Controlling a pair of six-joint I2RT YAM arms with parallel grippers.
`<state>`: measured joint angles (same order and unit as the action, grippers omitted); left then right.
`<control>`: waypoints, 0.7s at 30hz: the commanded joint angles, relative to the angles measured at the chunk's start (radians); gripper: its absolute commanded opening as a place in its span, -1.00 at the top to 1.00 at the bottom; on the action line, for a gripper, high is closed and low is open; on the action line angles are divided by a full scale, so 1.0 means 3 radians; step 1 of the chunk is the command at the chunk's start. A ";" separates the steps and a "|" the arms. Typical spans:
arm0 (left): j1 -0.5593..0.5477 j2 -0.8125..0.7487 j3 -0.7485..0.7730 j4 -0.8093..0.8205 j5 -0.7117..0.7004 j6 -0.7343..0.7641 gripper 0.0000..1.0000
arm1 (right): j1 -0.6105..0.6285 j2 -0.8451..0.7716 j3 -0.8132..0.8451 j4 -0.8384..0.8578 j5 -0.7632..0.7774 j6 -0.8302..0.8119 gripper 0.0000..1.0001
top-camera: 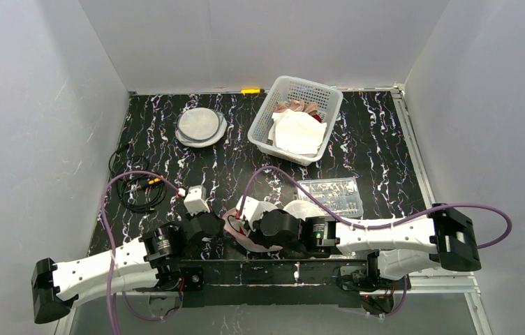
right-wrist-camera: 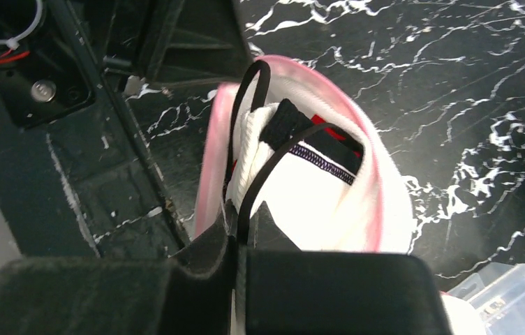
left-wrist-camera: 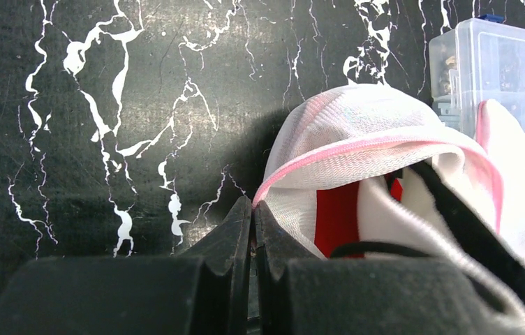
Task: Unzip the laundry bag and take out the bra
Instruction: Pick up the bra from the laundry bag.
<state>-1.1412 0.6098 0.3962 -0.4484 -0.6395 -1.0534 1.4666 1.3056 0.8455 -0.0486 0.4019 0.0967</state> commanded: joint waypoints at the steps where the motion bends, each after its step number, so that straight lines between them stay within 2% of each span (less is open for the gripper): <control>1: -0.0005 0.0079 0.0154 0.0006 -0.0162 0.0078 1.00 | 0.0012 -0.0089 -0.0085 0.0240 -0.0381 -0.0057 0.97; 8: -0.0006 0.0109 0.0142 0.0012 -0.0144 0.0059 1.00 | 0.0014 -0.0239 -0.0050 0.0309 -0.0563 0.0010 0.97; 21: -0.0005 0.0097 0.0120 -0.0053 -0.0125 -0.0031 1.00 | -0.0012 -0.0937 0.0466 -0.0035 0.0436 -0.0134 0.97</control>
<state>-1.1412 0.6445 0.4107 -0.4419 -0.6392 -1.0512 1.4662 1.0714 0.8936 -0.0494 0.4015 0.0929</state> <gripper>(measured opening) 0.011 0.069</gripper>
